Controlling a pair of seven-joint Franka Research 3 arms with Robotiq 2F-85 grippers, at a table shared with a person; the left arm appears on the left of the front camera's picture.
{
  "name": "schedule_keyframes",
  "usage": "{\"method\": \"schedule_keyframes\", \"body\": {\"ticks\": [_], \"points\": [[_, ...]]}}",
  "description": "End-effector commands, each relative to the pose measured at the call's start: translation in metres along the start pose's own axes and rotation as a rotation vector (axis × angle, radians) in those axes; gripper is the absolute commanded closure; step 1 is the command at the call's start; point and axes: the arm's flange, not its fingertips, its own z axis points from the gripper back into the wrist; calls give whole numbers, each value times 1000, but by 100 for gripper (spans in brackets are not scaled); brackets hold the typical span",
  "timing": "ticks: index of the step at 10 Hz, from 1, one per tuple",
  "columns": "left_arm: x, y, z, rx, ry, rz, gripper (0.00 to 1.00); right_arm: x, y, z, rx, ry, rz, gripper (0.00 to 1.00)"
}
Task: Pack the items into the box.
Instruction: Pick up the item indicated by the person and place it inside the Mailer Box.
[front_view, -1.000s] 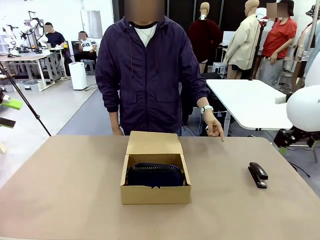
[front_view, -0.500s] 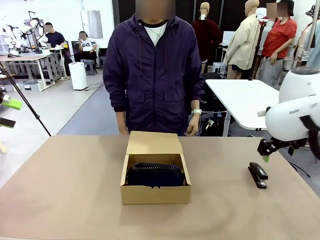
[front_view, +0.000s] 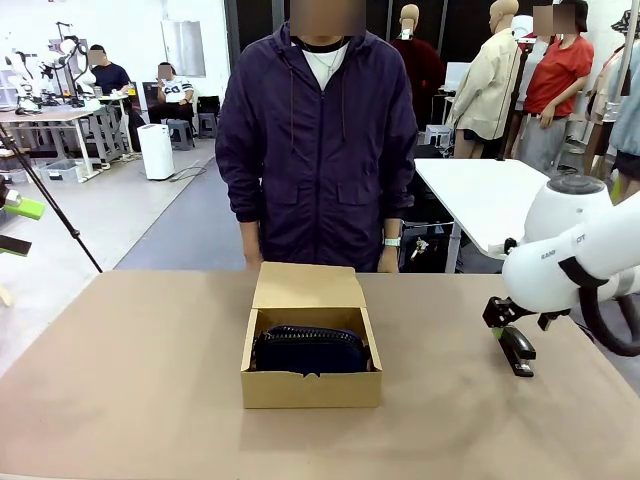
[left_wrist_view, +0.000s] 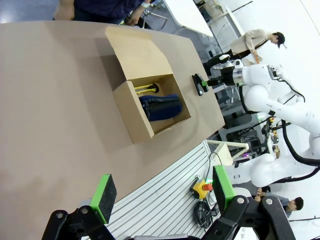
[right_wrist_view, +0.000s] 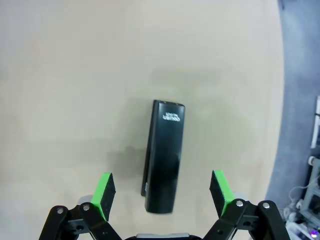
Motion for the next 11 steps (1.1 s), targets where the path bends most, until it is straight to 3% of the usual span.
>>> {"method": "schedule_keyframes", "body": {"ticks": [1, 2, 7, 8, 9, 10, 11], "points": [[0, -2, 2, 2, 6, 12, 0, -3, 4, -17, 28, -50, -61, 0], [0, -2, 2, 2, 6, 12, 0, -4, 2, -25, 80, -72, -87, 0], [0, -2, 2, 2, 6, 12, 0, -3, -7, -44, 92, -1, -175, 0], [0, -2, 2, 2, 6, 12, 0, -4, -7, -45, 101, 12, -168, 26], [0, -2, 2, 2, 6, 12, 0, -4, -7, -45, 106, 26, -173, 82], [0, -2, 2, 2, 6, 12, 0, -4, -8, -45, 111, 28, -180, 100], [0, -2, 2, 2, 6, 12, 0, -3, -10, -42, 105, 27, -182, 100]]}}
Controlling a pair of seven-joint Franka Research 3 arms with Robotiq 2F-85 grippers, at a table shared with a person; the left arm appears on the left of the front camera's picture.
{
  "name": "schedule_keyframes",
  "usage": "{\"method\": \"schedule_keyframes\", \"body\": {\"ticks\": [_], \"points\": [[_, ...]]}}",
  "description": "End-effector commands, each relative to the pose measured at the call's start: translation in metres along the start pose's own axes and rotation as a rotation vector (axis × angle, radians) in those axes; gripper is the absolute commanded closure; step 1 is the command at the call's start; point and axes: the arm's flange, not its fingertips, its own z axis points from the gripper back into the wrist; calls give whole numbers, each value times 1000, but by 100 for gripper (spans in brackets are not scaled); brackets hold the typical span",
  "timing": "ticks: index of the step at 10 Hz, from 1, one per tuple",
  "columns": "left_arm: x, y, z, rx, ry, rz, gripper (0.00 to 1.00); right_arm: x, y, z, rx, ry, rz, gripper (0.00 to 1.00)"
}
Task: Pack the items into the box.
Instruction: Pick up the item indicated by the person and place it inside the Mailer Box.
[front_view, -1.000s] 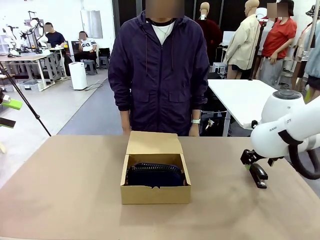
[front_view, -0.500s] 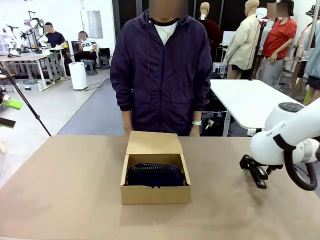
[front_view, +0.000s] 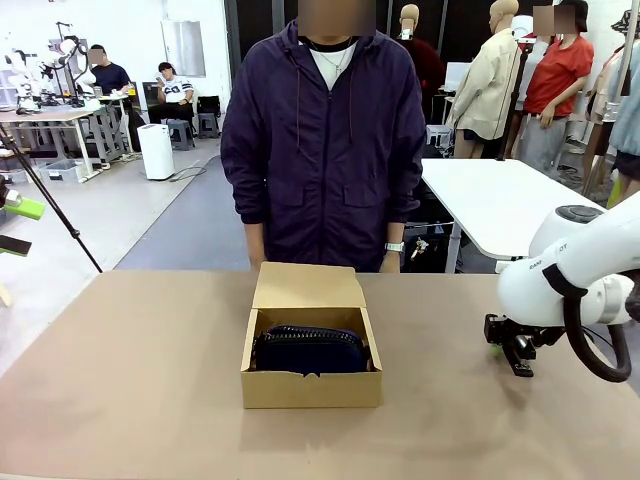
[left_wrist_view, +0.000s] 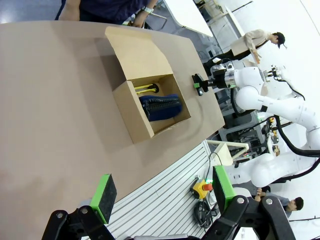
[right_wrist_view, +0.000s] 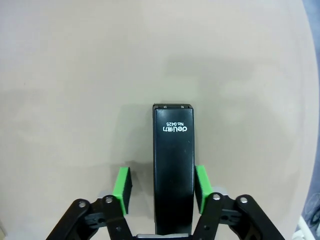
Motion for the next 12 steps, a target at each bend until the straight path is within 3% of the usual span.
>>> {"method": "schedule_keyframes", "body": {"ticks": [1, 9, 10, 12], "points": [[0, -2, 2, 2, 6, 12, 0, 7, -3, 7, 15, 0, 0, 100], [0, -2, 2, 2, 6, 12, 0, 8, -5, 21, 8, -11, 28, 100], [0, -2, 2, 2, 6, 12, 0, 8, -9, 44, 32, -41, 40, 100], [0, -2, 2, 2, 6, 12, 0, 7, -18, 128, 111, -153, 110, 100]]}}
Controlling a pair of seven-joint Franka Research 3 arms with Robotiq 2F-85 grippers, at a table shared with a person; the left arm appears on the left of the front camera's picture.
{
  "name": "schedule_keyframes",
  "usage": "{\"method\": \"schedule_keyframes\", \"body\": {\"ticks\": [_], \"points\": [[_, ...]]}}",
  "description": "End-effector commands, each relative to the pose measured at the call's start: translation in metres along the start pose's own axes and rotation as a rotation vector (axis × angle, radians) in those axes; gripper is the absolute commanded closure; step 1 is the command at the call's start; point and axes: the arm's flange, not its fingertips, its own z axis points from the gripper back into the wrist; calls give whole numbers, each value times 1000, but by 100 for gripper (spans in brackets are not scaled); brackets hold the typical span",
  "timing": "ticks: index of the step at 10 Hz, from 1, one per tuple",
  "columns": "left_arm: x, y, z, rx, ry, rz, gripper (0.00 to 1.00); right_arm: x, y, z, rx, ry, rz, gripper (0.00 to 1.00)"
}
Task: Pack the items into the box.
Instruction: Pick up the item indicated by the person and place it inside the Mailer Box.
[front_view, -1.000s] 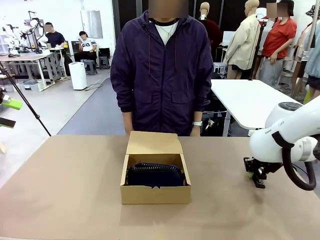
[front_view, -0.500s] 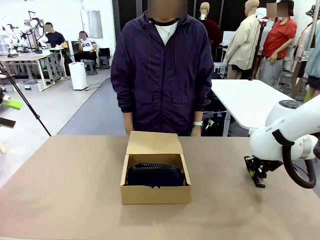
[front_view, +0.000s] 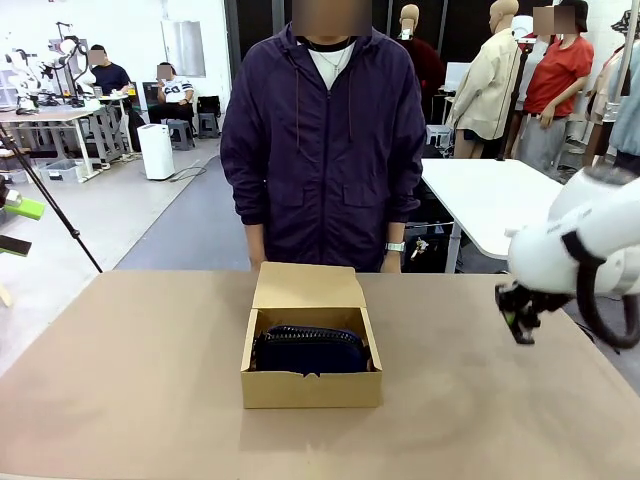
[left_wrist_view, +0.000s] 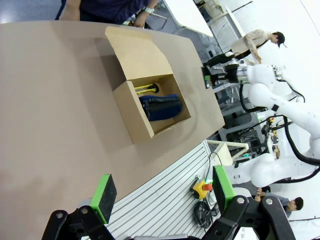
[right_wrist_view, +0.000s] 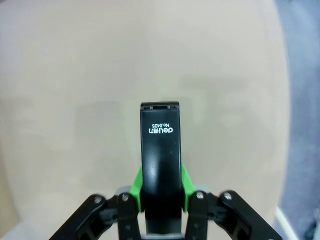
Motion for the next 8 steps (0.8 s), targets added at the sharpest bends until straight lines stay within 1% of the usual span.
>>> {"method": "schedule_keyframes", "body": {"ticks": [1, 2, 3, 4, 5, 6, 8], "points": [[0, -2, 2, 2, 5, 11, 0, -4, -9, 86, 142, -43, 112, 100], [0, -2, 2, 2, 5, 11, 0, -8, -4, 116, 178, -43, 193, 100], [0, -2, 2, 2, 5, 11, 0, -16, 2, 138, 174, -66, 247, 100], [0, -2, 2, 2, 5, 11, 0, -22, 5, 145, 170, -76, 254, 100], [0, -2, 2, 2, 5, 11, 0, -22, 2, 132, 186, -43, 254, 100], [0, -2, 2, 2, 5, 11, 0, -15, 13, 153, 155, -80, 221, 100], [0, -2, 2, 2, 5, 11, 0, -15, 13, 153, 155, -80, 221, 100]]}}
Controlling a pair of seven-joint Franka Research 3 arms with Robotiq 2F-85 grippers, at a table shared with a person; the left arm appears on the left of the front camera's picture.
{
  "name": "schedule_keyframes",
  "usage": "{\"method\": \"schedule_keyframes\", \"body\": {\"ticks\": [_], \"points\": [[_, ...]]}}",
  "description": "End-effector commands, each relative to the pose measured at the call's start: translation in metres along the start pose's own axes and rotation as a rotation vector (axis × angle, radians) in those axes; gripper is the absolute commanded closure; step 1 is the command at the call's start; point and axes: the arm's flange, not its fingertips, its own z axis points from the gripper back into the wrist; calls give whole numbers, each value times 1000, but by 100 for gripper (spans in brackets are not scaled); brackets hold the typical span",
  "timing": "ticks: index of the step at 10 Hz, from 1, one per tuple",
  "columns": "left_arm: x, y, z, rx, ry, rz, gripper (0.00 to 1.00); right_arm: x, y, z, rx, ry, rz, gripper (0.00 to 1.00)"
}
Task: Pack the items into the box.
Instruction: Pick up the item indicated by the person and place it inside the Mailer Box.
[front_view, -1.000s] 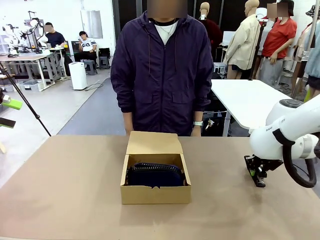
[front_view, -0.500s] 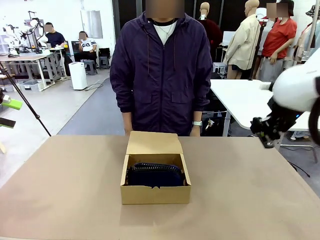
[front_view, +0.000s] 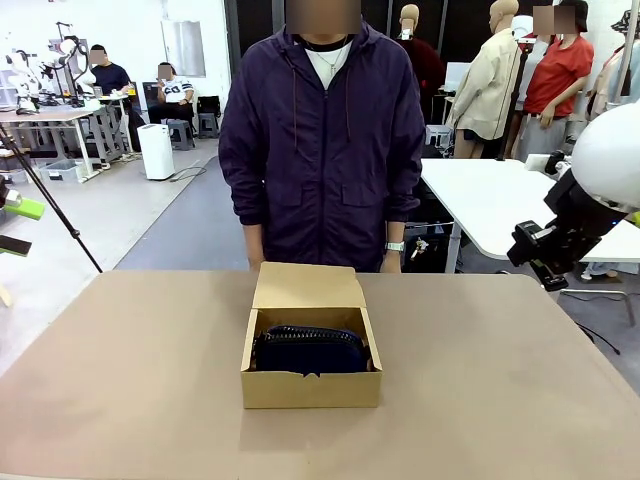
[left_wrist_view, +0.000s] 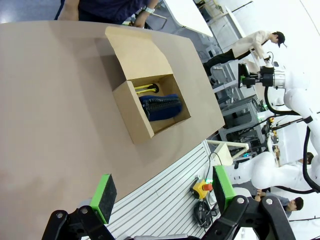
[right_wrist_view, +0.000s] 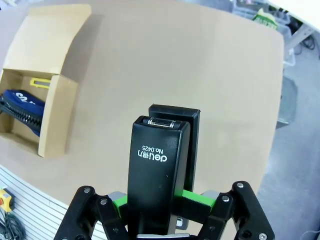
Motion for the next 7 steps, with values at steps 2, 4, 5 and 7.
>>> {"method": "schedule_keyframes", "body": {"ticks": [2, 4, 5, 7], "points": [[0, -2, 2, 2, 5, 11, 0, 0, 0, 0, 0, 0, 0, 100], [0, -2, 2, 2, 5, 11, 0, 34, 26, -5, 35, -44, 120, 100], [0, -2, 2, 2, 5, 11, 0, 63, 55, -10, 75, -68, 231, 100], [0, -2, 2, 2, 5, 11, 0, 110, 132, -19, 233, -131, 499, 100]]}}
